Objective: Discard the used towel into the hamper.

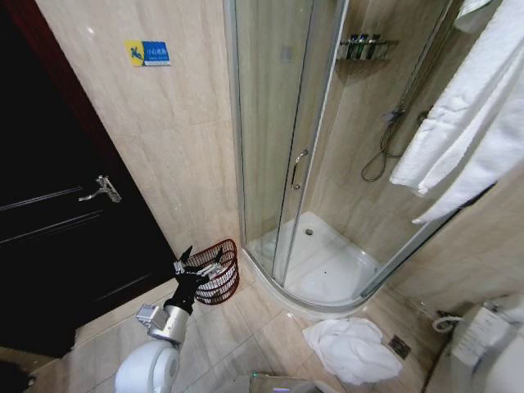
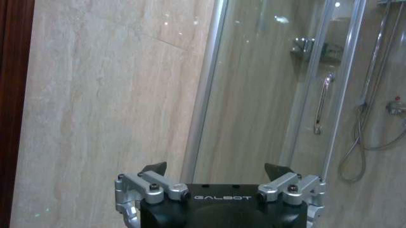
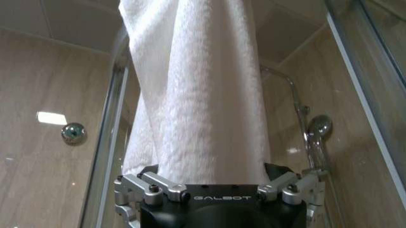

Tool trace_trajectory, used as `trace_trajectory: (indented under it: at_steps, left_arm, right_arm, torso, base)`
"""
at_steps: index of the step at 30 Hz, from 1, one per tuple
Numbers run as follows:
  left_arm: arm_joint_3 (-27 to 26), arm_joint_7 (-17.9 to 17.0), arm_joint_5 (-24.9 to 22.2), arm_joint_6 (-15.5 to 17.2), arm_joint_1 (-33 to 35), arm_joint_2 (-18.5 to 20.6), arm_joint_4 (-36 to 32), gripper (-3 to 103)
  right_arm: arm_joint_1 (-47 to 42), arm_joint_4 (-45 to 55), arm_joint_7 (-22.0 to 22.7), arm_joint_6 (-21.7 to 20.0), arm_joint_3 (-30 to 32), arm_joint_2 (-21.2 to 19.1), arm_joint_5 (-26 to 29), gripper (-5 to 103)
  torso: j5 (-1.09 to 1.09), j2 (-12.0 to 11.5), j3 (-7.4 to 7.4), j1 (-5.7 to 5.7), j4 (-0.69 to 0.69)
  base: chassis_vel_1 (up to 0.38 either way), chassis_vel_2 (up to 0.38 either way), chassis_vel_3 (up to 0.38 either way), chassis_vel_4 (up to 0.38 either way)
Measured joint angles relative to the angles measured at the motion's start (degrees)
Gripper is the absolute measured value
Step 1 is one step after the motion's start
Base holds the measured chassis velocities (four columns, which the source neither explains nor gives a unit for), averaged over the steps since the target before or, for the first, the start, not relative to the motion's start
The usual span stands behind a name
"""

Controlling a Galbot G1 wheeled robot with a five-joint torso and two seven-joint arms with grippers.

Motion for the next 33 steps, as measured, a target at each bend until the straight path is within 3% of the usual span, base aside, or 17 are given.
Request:
trace_trajectory:
  at_steps: [5, 10, 16, 22, 23, 26, 30, 31, 33]
  left_arm:
    - [0.0, 0.0, 0.0, 0.0, 0.0, 0.0, 0.0, 100]
    - [0.0, 0.0, 0.0, 0.0, 0.0, 0.0, 0.0, 100]
    - [0.0, 0.0, 0.0, 0.0, 0.0, 0.0, 0.0, 100]
    - [0.0, 0.0, 0.0, 0.0, 0.0, 0.0, 0.0, 100]
    - [0.0, 0.0, 0.0, 0.0, 0.0, 0.0, 0.0, 100]
    - [0.0, 0.0, 0.0, 0.0, 0.0, 0.0, 0.0, 100]
    - [0.0, 0.0, 0.0, 0.0, 0.0, 0.0, 0.0, 100]
    - [0.0, 0.0, 0.0, 0.0, 0.0, 0.0, 0.0, 100]
    - [0.0, 0.0, 0.0, 0.0, 0.0, 0.0, 0.0, 100]
  right_arm:
    - [-3.7, -0.8, -2.0, 1.4, 1.7, -3.0, 0.4, 100]
    - [-4.8, -1.0, -3.6, 3.0, 0.7, -1.0, -5.4, 100]
    - [-5.6, -1.1, -5.1, 3.9, 0.3, -0.1, -8.0, 100]
    - [-5.7, -1.6, -6.2, 4.3, 0.3, 0.3, -8.3, 74]
    - [-5.7, -1.6, -6.2, 4.3, 0.3, 0.3, -8.3, 74]
    - [-5.3, -1.8, -6.4, 4.3, 0.3, 0.9, -8.3, 58]
    - [-5.1, -1.8, -6.7, 4.3, 0.3, 1.2, -8.4, 52]
    - [-5.1, -1.8, -6.8, 4.3, 0.3, 1.3, -8.4, 41]
    - [-5.1, -1.8, -6.9, 4.3, 0.3, 1.3, -8.4, 41]
  torso:
    - [-0.04, 0.0, 0.00, -0.01, 0.00]
    - [0.02, 0.0, 0.00, 0.00, 0.01]
    - [0.00, 0.0, 0.00, 0.00, 0.01]
    - [-0.01, 0.0, 0.00, 0.00, 0.00]
    - [-0.01, 0.0, 0.00, 0.00, 0.00]
    - [-0.01, 0.0, 0.00, 0.00, 0.00]
    - [-0.01, 0.0, 0.00, 0.00, 0.00]
    - [0.00, 0.0, 0.00, 0.00, 0.00]
    - [-0.01, 0.0, 0.00, 0.00, 0.01]
  base:
    - [0.000, 0.000, 0.000, 0.000]
    - [0.000, 0.000, 0.000, 0.000]
    - [0.000, 0.000, 0.000, 0.000]
    - [0.000, 0.000, 0.000, 0.000]
    - [0.000, 0.000, 0.000, 0.000]
    - [0.000, 0.000, 0.000, 0.000]
    - [0.000, 0.000, 0.000, 0.000]
    - [0.000, 0.000, 0.000, 0.000]
    - [0.000, 0.000, 0.000, 0.000]
